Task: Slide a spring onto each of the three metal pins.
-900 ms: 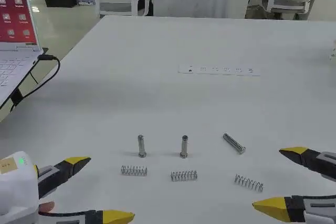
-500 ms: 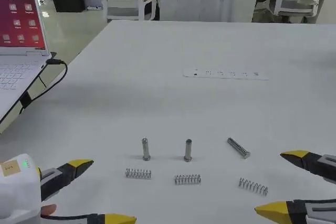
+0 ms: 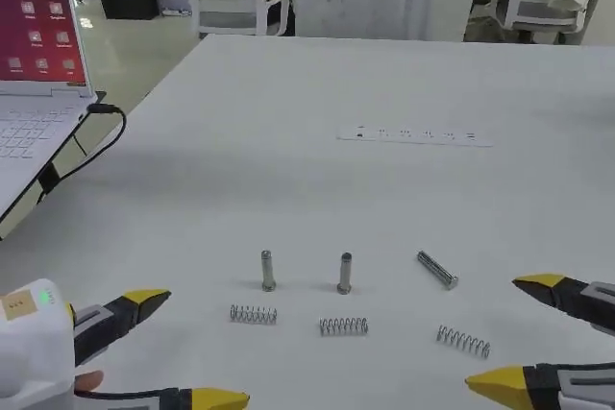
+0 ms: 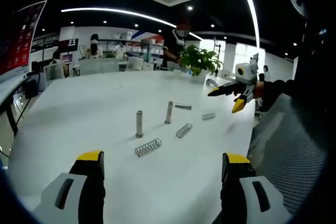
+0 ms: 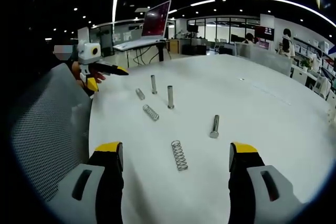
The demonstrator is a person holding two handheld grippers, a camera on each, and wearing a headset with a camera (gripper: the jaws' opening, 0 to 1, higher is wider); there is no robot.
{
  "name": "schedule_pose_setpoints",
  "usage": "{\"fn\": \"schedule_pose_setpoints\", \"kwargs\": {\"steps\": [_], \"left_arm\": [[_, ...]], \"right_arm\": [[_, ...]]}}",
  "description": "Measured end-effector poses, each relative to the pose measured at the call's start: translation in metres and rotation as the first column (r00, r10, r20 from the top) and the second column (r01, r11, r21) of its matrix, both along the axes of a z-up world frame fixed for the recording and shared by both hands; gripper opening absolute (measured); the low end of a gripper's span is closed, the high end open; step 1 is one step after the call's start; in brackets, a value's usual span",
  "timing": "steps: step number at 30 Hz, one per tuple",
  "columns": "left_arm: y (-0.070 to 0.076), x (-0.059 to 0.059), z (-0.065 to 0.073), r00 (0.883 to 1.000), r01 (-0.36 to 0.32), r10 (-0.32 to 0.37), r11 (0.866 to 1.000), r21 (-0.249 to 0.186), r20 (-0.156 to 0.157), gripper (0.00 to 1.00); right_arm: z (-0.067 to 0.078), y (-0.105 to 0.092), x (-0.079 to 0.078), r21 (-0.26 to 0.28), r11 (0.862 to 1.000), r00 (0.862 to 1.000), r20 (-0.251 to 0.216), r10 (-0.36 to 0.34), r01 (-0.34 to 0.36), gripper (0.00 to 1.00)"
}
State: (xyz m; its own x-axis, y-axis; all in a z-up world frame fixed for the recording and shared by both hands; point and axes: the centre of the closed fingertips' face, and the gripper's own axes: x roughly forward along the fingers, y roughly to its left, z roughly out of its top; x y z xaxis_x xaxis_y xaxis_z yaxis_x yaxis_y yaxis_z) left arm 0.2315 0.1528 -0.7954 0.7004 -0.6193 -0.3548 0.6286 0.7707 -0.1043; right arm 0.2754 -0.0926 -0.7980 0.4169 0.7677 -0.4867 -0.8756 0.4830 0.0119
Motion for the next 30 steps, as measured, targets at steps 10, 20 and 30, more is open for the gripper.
{"fn": "schedule_pose_setpoints", "kwargs": {"steps": [10, 20, 30], "left_arm": [[-0.0013, -0.0003, -0.0032, 1.0, 0.001, -0.001, 1.0, -0.01, -0.004, 0.89], [-0.0024, 0.0006, -0.0037, 1.0, 0.009, -0.009, 1.0, -0.013, -0.004, 0.89], [-0.0041, 0.0031, -0.0037, 1.0, 0.025, -0.025, 1.0, -0.01, -0.006, 0.89]], "right_arm": [[0.0002, -0.0004, -0.0001, -0.008, 1.0, 1.0, -0.004, -0.003, 0.003, 0.83], [0.0, -0.0017, 0.0011, -0.011, 1.0, 1.0, -0.005, -0.013, 0.013, 0.83], [0.002, -0.0036, 0.0043, -0.014, 1.0, 1.0, -0.003, -0.028, 0.028, 0.83]]}}
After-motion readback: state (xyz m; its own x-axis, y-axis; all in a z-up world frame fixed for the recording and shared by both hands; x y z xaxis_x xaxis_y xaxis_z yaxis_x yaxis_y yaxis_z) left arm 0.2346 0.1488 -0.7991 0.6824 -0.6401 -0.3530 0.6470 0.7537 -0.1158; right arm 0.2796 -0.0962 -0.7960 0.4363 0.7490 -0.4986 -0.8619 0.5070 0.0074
